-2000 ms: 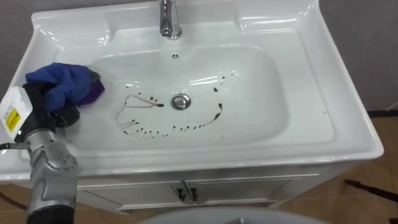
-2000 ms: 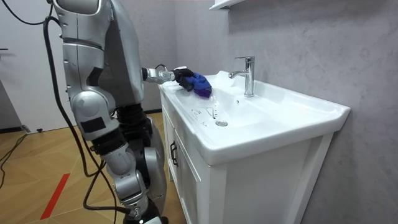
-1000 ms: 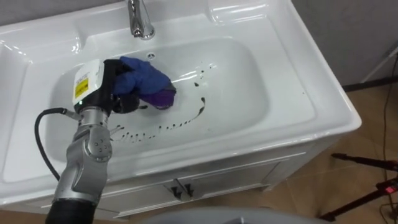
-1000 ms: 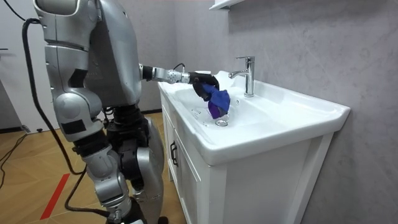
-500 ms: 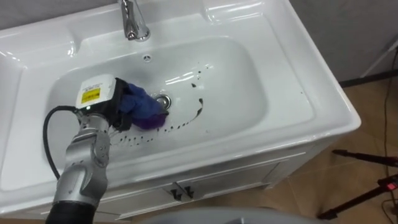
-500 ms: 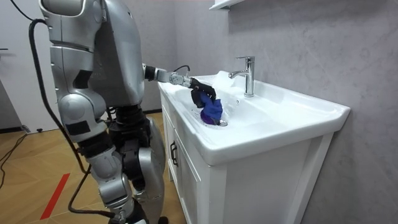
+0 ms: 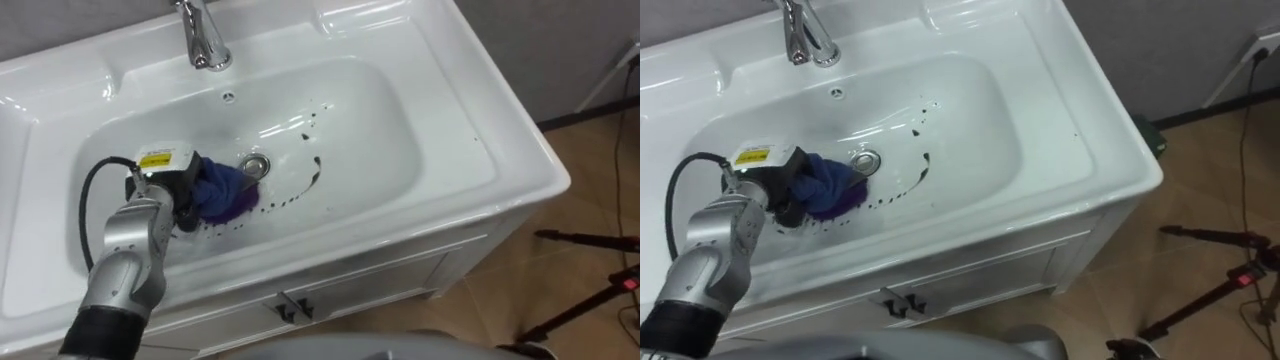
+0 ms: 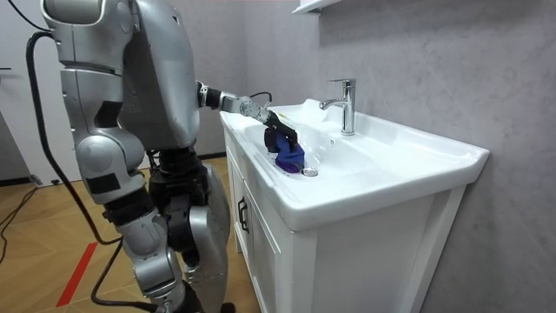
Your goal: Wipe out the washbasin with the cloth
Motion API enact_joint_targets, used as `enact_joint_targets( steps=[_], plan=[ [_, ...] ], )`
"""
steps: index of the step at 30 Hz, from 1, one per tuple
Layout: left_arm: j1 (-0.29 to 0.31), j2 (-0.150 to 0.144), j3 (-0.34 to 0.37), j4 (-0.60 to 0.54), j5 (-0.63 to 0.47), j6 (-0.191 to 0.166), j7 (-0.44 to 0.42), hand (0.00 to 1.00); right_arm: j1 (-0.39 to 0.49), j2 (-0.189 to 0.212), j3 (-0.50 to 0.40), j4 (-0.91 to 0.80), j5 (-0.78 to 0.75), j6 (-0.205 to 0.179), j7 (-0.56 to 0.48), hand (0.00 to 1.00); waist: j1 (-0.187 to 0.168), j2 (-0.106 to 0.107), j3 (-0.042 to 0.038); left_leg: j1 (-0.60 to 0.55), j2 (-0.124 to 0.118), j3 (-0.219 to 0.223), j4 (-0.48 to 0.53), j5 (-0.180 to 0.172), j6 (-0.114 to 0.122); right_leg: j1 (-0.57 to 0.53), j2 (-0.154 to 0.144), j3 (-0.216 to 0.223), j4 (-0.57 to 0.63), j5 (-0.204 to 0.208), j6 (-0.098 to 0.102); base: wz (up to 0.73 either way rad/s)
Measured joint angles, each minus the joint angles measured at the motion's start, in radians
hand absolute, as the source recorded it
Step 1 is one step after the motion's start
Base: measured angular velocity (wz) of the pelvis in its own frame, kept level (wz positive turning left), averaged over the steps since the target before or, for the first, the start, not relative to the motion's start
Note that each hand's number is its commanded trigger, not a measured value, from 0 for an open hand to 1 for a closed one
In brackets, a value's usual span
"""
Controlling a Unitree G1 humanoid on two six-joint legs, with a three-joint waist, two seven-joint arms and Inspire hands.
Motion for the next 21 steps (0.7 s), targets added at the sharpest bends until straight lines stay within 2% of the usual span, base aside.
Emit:
enact_joint_targets(
  steps=[8, 12, 14, 15, 16, 17, 20, 21],
  plan=[
    [-0.009, 0.010, 0.000, -0.016, 0.037, 0.001, -0.089, 1.00, -0.013, -0.011, 0.000, 0.000, 0.001, 0.000, 0.000, 0.00, -0.001, 0.010, 0.0029, -0.002, -0.004, 0.007, 0.002, 0.000, 0.000, -0.016, -0.008, 0.001, 0.031, -0.015, -0.001, -0.01],
    [-0.007, 0.039, -0.008, -0.062, 0.047, 0.016, -0.170, 1.00, -0.015, -0.020, 0.000, -0.003, 0.000, 0.000, 0.004, 0.00, -0.001, 0.013, 0.0027, -0.002, -0.004, 0.005, 0.002, 0.000, 0.000, -0.021, -0.009, 0.004, 0.037, -0.019, -0.002, -0.01],
    [-0.013, 0.065, -0.011, -0.070, 0.064, 0.019, -0.224, 1.00, -0.020, -0.028, 0.000, -0.003, 0.000, 0.000, 0.012, 0.00, -0.001, 0.019, 0.0018, -0.003, -0.006, 0.005, 0.005, 0.000, 0.000, -0.027, -0.012, 0.003, 0.049, -0.023, -0.002, -0.04],
    [-0.021, 0.082, -0.011, -0.070, 0.064, 0.019, -0.251, 1.00, -0.019, -0.031, 0.000, -0.002, 0.000, 0.000, 0.014, 0.00, 0.000, 0.028, -0.0012, -0.005, -0.005, 0.005, 0.007, 0.000, 0.000, -0.027, -0.012, 0.001, 0.049, -0.024, -0.002, 0.00],
    [-0.026, 0.091, -0.011, -0.070, 0.064, 0.019, -0.266, 1.00, -0.018, -0.032, -0.001, -0.002, 0.000, 0.000, 0.019, 0.00, 0.001, 0.027, 0.0009, -0.006, -0.005, 0.005, 0.008, 0.000, 0.000, -0.028, -0.012, 0.001, 0.049, -0.024, -0.002, 0.00],
    [-0.031, 0.113, -0.010, -0.076, 0.064, 0.019, -0.296, 1.00, -0.015, -0.035, -0.003, -0.002, 0.000, 0.000, 0.029, 0.00, 0.002, 0.036, -0.0023, -0.008, -0.005, 0.005, 0.010, 0.000, 0.000, -0.029, -0.012, 0.002, 0.049, -0.024, -0.002, 0.00],
    [-0.031, 0.180, -0.004, -0.123, 0.064, 0.019, -0.370, 1.00, -0.004, -0.036, -0.026, -0.009, -0.001, 0.000, 0.053, 0.00, 0.004, 0.040, 0.0022, -0.008, -0.005, 0.005, 0.010, 0.000, 0.000, -0.031, -0.012, 0.002, 0.054, -0.027, -0.002, 0.00],
    [-0.031, 0.189, 0.002, -0.130, 0.065, 0.019, -0.382, 1.00, -0.004, -0.036, -0.038, -0.010, -0.005, 0.001, 0.058, 0.00, 0.005, 0.041, 0.0032, -0.009, -0.005, 0.005, 0.010, 0.000, 0.000, -0.033, -0.013, 0.002, 0.058, -0.028, -0.002, 0.00]
  ],
)
